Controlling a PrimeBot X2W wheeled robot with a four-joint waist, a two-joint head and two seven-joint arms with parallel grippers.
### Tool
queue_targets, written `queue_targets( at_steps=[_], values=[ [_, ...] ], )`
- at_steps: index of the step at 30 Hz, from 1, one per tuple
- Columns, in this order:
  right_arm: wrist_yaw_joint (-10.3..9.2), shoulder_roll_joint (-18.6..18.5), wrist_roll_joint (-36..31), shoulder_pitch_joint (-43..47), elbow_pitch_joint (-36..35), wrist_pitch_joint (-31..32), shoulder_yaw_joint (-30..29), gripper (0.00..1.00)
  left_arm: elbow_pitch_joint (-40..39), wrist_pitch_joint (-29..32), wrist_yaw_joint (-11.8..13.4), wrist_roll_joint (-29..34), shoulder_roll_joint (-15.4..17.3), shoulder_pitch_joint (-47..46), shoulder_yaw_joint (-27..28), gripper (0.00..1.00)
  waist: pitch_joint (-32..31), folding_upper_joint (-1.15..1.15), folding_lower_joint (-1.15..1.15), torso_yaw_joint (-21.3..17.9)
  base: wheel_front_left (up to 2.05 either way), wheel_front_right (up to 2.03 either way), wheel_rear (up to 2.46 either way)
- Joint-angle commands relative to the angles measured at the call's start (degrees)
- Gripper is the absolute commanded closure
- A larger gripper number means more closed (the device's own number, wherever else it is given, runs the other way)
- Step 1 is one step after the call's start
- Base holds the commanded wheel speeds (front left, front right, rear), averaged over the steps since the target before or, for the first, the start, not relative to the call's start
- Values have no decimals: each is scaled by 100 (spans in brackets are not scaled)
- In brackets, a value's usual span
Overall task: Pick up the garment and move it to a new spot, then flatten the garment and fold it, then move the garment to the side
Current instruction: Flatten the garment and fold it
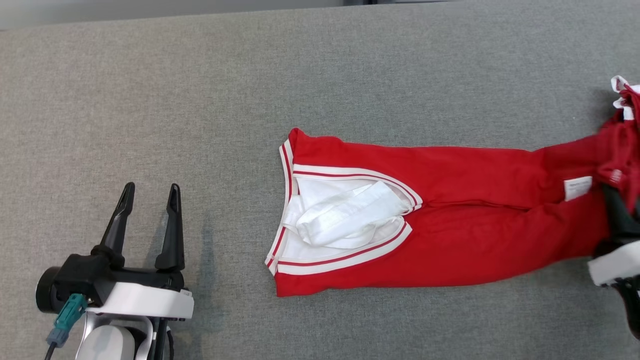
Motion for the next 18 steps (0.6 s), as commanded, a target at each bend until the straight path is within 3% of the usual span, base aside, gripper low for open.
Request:
queue_targets(
  at_steps=[1,6,11,18],
  values=[
    [0,21,16,-82,-168,77,54,100,10,-6,-22,12,4,62,23,0,-32,0,0,-20,0,0,0],
    [1,242,22,-257,-1036,589,436,100,45,-6,-39,34,14,82,6,0,-144,0,0,-51,0,0,0],
    [1,725,16,-555,-1621,950,1100,100,113,-6,-83,55,4,37,-59,0,-229,0,0,12,0,0,0],
    [2,1432,-26,-882,-1357,949,2108,100,188,-6,-127,60,-36,-50,-166,0,-262,0,0,206,0,0,0]
  ],
)
